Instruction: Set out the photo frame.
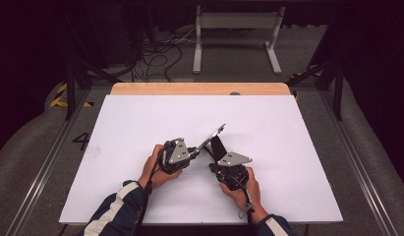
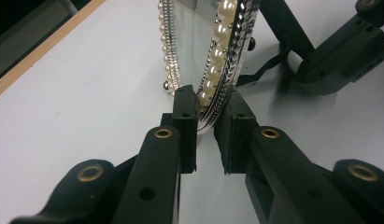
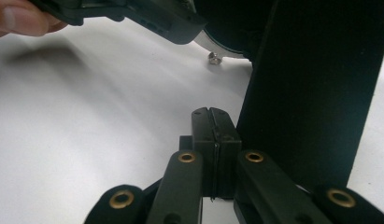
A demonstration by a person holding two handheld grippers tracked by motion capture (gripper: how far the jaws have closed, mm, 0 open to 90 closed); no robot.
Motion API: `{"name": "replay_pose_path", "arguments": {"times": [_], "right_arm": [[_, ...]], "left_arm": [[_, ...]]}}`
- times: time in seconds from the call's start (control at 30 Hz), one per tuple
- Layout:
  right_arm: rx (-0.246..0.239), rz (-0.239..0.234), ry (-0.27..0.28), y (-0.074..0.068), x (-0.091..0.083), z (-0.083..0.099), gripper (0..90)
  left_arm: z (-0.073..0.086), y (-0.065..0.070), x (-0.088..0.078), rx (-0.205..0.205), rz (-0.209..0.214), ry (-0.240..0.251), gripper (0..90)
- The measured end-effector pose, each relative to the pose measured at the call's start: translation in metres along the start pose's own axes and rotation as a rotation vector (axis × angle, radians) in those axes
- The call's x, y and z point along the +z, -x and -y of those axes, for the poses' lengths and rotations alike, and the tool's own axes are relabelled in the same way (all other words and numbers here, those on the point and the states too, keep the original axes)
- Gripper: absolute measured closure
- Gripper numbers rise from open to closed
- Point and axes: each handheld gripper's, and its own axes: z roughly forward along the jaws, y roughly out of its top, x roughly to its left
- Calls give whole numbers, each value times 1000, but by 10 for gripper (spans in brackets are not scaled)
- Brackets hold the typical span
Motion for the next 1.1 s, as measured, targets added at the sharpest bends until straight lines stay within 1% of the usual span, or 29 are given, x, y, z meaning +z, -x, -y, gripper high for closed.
{"name": "replay_pose_path", "arguments": {"times": [0.17,0.27,0.3,0.67,0.73,0.87,1.0,1.1], "right_arm": [[-4,-13,0,4,0,1,900],[6,-22,1,7,-1,1,900],[7,-22,0,8,-1,2,900],[10,-16,-12,16,-4,2,900],[15,-25,-10,19,-5,2,900],[10,-22,-11,22,-5,2,900],[5,-24,-17,23,-5,2,900],[-2,-22,-21,24,-6,2,900]], "left_arm": [[-1,1,0,9,-2,-3,788],[-1,2,0,10,-6,-6,787],[-2,3,0,17,-5,-8,786],[-5,7,-1,39,5,-17,773],[-6,8,-1,31,9,-15,769],[-7,10,-2,45,7,-21,769],[-7,12,-3,32,11,-24,763],[-8,13,-3,39,9,-26,762]]}}
